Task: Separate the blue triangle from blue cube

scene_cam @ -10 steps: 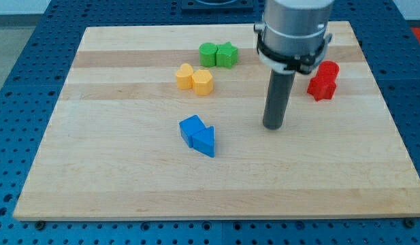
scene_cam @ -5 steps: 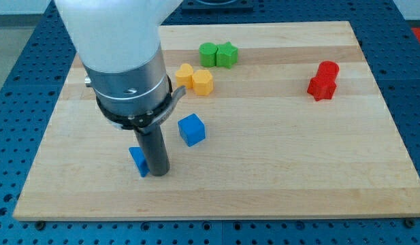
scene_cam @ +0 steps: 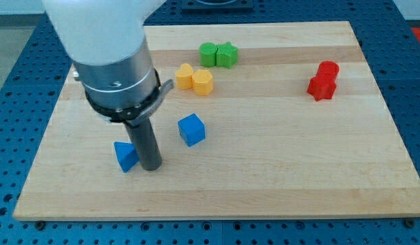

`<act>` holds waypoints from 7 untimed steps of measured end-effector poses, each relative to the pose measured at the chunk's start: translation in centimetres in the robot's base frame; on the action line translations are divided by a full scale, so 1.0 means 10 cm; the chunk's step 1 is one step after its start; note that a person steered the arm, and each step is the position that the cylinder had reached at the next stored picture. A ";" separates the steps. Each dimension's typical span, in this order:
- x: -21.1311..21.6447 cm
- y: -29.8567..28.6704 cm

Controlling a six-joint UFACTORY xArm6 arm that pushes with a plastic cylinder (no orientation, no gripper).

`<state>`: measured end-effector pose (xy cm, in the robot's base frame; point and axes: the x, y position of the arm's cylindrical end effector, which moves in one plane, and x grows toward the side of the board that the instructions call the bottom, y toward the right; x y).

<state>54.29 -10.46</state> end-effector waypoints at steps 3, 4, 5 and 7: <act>-0.17 -0.35; -0.17 -0.46; -0.34 -0.46; -0.27 -0.89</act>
